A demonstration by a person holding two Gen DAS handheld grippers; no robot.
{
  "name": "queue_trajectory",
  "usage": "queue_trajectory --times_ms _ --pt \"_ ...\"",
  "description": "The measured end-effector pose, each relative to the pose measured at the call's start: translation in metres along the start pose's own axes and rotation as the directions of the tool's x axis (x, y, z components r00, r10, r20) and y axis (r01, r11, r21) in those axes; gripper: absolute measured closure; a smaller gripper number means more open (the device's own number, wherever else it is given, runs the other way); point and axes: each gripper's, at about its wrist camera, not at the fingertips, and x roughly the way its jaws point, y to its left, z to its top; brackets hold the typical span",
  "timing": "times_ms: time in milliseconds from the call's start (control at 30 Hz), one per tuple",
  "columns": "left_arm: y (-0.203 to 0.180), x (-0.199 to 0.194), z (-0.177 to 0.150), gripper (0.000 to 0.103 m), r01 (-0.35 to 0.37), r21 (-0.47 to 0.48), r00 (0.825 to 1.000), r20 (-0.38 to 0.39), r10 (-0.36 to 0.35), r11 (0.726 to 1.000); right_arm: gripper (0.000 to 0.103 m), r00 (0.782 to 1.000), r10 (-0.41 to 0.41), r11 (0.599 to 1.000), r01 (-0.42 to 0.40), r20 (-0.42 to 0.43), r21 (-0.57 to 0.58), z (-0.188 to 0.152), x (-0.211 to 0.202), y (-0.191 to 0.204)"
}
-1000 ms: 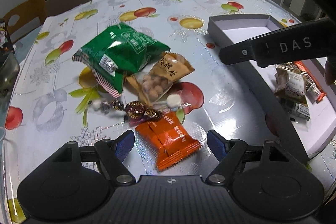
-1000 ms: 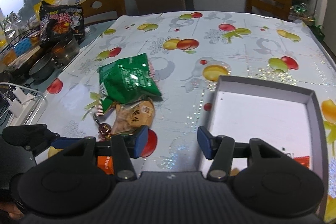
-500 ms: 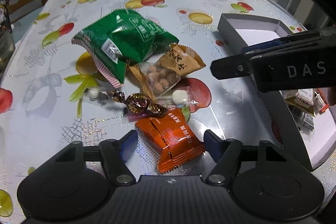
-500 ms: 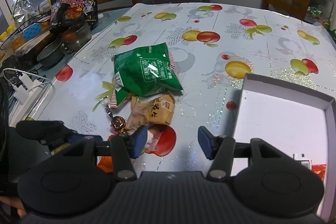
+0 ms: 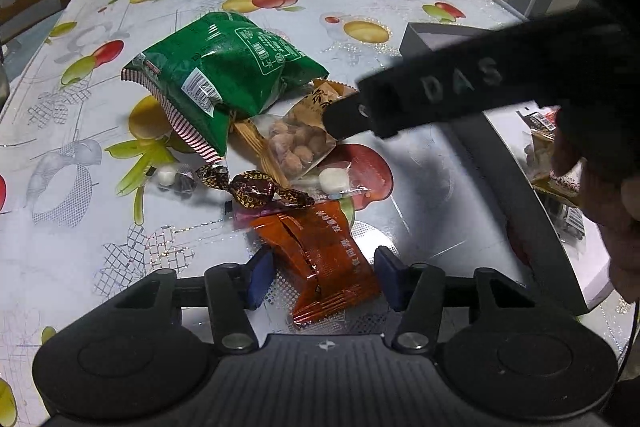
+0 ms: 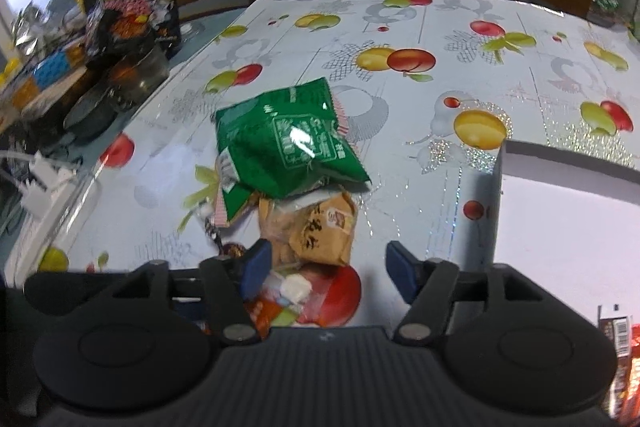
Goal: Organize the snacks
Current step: 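Close left tool on orange packet while right tool grasps clear peanut packet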
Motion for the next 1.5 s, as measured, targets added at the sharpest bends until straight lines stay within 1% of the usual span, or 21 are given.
queue_trajectory --times_ms 67,167,400,533,567,700,767,900,967,1200,1500 --pt "0.002 -0.001 -0.001 0.057 0.008 0.001 1.000 0.000 -0.008 1.000 0.037 1.000 0.003 1.000 -0.003 -0.001 0.015 0.003 0.005 0.000" --pt "0.004 -0.003 -0.001 0.060 0.018 0.014 1.000 -0.006 -0.018 1.000 0.037 1.000 0.004 0.999 -0.004 -0.004 0.033 0.007 0.012 0.002" --pt "0.011 -0.008 -0.007 0.061 0.038 0.020 0.999 -0.014 -0.038 0.999 0.037 1.000 -0.012 0.998 0.012 0.007 0.065 0.014 0.025 0.004" --pt "0.017 -0.011 -0.009 0.061 0.033 0.019 0.999 -0.016 -0.033 0.999 0.038 1.000 -0.027 0.996 0.027 -0.011 0.079 0.015 0.036 0.003" --pt "0.018 -0.011 -0.009 0.061 0.032 0.017 0.999 -0.016 -0.032 0.999 0.040 0.999 -0.030 0.997 0.030 -0.012 0.074 0.015 0.038 0.004" --pt "0.023 -0.013 -0.010 0.061 0.029 0.015 0.999 -0.017 -0.028 0.999 0.042 0.999 -0.031 0.998 0.033 -0.022 0.057 0.013 0.045 0.008" --pt "0.024 -0.013 -0.009 0.061 0.028 0.016 0.999 -0.019 -0.028 0.999 0.046 0.999 -0.033 0.998 0.034 -0.023 0.047 0.012 0.048 0.010" --pt "0.024 -0.014 -0.010 0.061 0.034 0.020 0.999 -0.019 -0.034 0.999 0.056 0.999 -0.033 0.999 0.033 -0.014 0.016 0.011 0.049 0.015" --pt "0.024 -0.015 -0.010 0.061 0.033 0.021 0.999 -0.016 -0.033 0.999 0.068 0.999 -0.037 0.999 0.037 -0.002 0.009 0.010 0.048 0.016" --pt "0.024 -0.018 -0.010 0.061 0.032 0.026 0.999 -0.004 -0.032 0.999 0.071 0.999 -0.025 1.000 0.025 0.023 0.004 0.008 0.038 0.017" --pt "0.022 -0.025 -0.005 0.061 0.027 0.043 0.999 0.024 -0.028 0.999 0.071 0.996 -0.031 0.998 0.027 0.080 0.053 0.006 0.008 0.007"
